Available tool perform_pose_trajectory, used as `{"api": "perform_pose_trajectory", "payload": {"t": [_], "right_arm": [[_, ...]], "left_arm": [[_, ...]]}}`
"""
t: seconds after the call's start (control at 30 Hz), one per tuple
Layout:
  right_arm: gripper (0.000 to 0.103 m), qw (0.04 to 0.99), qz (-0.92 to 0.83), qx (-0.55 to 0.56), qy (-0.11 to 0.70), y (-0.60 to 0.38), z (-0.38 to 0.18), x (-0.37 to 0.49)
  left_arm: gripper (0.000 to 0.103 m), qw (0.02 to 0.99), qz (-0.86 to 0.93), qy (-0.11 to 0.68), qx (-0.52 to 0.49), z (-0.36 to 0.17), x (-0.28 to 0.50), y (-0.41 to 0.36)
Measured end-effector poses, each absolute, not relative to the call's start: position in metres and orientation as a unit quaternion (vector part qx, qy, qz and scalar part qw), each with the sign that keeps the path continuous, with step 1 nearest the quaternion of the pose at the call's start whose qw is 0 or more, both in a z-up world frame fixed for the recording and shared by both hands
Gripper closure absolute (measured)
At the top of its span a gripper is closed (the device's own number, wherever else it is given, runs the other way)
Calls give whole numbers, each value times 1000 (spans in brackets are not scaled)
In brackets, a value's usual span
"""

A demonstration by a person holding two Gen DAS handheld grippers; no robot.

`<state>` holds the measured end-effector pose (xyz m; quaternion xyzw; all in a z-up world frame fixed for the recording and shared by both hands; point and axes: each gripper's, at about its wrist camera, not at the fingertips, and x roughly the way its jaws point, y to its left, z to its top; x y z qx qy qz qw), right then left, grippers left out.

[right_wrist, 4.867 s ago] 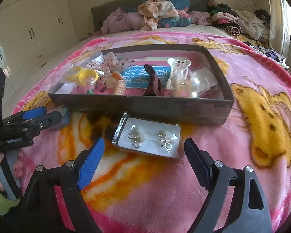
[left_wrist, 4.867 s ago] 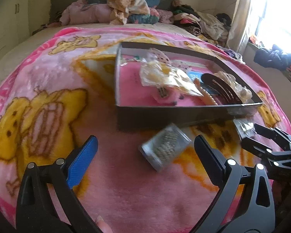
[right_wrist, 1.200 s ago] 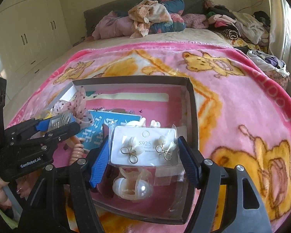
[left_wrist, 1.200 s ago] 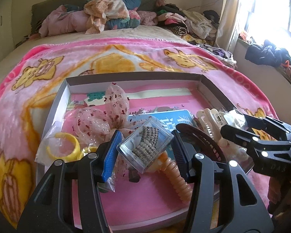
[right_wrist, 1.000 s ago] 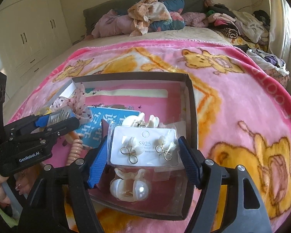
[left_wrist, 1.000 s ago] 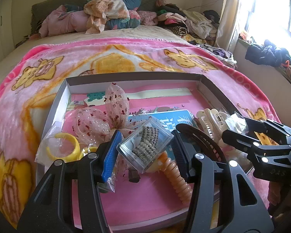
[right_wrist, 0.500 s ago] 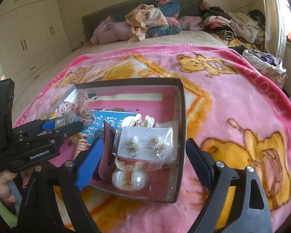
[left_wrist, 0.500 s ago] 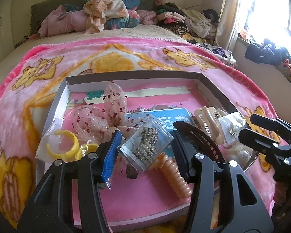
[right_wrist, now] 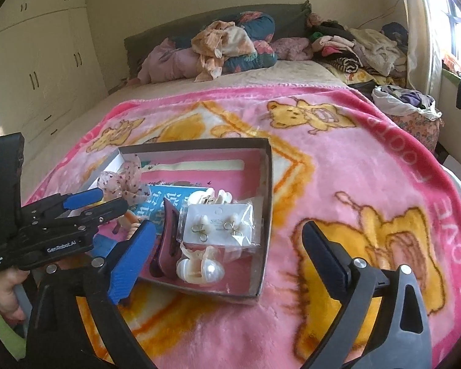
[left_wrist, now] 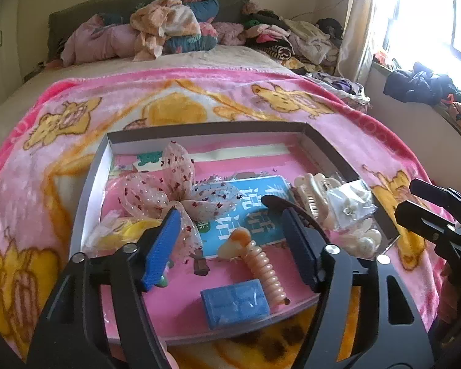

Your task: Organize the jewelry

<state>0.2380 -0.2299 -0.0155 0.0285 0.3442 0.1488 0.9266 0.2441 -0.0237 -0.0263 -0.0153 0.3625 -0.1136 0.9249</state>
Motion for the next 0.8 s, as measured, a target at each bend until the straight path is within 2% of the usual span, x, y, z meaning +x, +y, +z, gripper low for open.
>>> {"api": "perform_pose_trajectory", "payload": {"t": [0.27,0.57,0.8], "right_arm": [[8,931,145,28,333,-234,-7,225],[7,936,149,23,319,-230,3,206],[7,937,157,15,312,-222,5,188]], "left_arm": [[30,929,-117,350,-20,-11,231,-24],[12,932,-117,341,-27,3,212,-22],[12,936,-107,333,-27,8,189,-16]]}}
